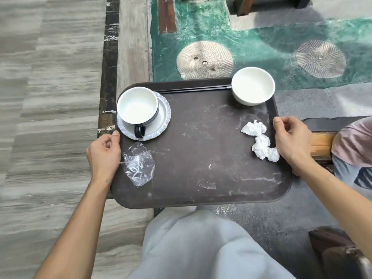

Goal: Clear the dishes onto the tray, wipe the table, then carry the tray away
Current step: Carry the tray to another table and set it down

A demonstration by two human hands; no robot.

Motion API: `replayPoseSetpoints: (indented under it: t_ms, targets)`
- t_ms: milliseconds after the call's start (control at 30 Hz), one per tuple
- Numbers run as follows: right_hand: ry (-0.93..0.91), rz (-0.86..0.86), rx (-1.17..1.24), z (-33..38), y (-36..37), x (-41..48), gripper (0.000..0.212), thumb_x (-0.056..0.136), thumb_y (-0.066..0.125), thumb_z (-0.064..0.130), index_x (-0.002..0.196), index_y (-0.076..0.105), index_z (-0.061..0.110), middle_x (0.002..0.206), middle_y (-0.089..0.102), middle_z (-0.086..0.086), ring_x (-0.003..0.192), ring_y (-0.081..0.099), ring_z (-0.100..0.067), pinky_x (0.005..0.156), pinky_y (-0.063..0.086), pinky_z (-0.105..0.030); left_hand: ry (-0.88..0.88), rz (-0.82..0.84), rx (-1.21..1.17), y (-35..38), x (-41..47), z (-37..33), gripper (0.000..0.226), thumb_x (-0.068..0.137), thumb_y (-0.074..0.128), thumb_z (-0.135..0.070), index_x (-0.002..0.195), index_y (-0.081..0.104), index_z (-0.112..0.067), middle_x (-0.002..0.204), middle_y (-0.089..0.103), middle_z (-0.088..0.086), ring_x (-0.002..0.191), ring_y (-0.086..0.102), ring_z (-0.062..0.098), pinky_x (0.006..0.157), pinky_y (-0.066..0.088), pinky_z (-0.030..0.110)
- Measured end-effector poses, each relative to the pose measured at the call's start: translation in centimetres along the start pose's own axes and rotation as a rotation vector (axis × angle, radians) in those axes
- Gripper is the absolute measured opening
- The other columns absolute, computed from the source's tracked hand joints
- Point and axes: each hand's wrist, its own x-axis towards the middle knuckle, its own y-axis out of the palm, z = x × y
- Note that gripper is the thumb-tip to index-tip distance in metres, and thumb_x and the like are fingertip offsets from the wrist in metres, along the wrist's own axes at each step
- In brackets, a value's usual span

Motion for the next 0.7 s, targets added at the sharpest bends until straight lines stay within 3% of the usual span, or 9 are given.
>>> replayPoseSetpoints:
  t_ms: [200,333,500,633,700]
  targets:
    - [0.030,-0.018,-0.003,4.0,2.9,6.7,0.032,0.097,0.051,0.043,0.097,0.069,0.017,0.082,0.063,0.004,0.081,0.054,-0.018,0.075,0.035,-0.029,0.035,0.029,0.007,2.1,9.0,-3.0,0.053,0.098,0.055,-0.047,0.068,0.058,-0.003,0.062,0.053,0.025,0.057,0.037,0.020,0.060,0.034,0.034]
    - [0.029,-0.028,0.010,5.7,4.1,11.3,0.033,0.096,0.051,0.045,0.095,0.069,0.018,0.079,0.063,0.005,0.079,0.055,-0.018,0.073,0.033,-0.028,0.038,0.049,-0.007,3.8,13.6,-5.0,0.054,0.097,0.055,-0.047,0.067,0.056,-0.002,0.057,0.044,0.011,0.057,0.035,0.020,0.060,0.032,0.033]
    - [0.020,-0.028,0.001,7.5,6.0,17.8,0.031,0.097,0.051,0.043,0.094,0.069,0.017,0.077,0.061,0.005,0.077,0.054,-0.019,0.071,0.033,-0.029,0.057,0.031,0.003,7.1,19.4,-8.0,0.055,0.098,0.055,-0.047,0.069,0.059,-0.001,0.063,0.053,0.026,0.057,0.037,0.023,0.060,0.035,0.036]
    - [0.017,-0.012,0.033,8.7,7.2,24.1,0.030,0.097,0.052,0.043,0.094,0.068,0.018,0.079,0.063,0.003,0.079,0.057,-0.020,0.072,0.037,-0.031,0.057,0.015,0.004,10.5,23.8,-10.9,0.053,0.099,0.055,-0.047,0.071,0.063,-0.002,0.067,0.058,0.027,0.063,0.047,0.040,0.064,0.045,0.041]
    - [0.009,-0.009,0.036,9.3,7.5,27.3,0.028,0.096,0.052,0.044,0.093,0.067,0.020,0.078,0.062,0.006,0.079,0.058,-0.020,0.073,0.039,-0.032,0.047,0.012,-0.017,12.2,25.7,-12.4,0.054,0.098,0.055,-0.048,0.069,0.061,-0.003,0.066,0.057,0.027,0.058,0.042,0.030,0.062,0.042,0.038]
